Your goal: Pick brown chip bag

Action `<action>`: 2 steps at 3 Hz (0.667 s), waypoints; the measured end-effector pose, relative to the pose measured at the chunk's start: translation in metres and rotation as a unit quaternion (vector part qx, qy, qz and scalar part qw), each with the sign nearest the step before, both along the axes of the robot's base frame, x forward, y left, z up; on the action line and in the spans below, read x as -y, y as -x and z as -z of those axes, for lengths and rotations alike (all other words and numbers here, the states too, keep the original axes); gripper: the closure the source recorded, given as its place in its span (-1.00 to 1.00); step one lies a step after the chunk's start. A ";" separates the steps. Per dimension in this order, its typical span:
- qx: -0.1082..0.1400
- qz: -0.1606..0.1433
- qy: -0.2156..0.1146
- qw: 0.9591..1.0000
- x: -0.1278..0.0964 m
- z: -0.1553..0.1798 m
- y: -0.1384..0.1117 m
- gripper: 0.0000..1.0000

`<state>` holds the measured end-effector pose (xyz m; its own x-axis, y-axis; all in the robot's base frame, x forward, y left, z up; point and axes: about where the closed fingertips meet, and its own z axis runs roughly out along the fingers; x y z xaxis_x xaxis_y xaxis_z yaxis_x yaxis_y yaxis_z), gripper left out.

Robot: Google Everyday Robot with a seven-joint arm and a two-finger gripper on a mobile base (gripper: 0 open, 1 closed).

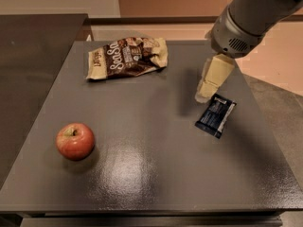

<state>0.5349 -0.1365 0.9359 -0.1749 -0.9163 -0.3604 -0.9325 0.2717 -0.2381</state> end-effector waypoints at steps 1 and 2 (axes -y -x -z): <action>-0.001 -0.007 -0.025 1.000 -0.037 0.013 -0.035 -1.00; -0.003 -0.006 -0.046 0.999 -0.070 0.025 -0.072 -1.00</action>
Offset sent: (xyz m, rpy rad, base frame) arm 0.1168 0.1073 -0.0379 0.1469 0.0109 0.0082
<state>0.6069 -0.0670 0.9109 -0.1659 -0.8811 -0.4428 -0.9375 0.2802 -0.2063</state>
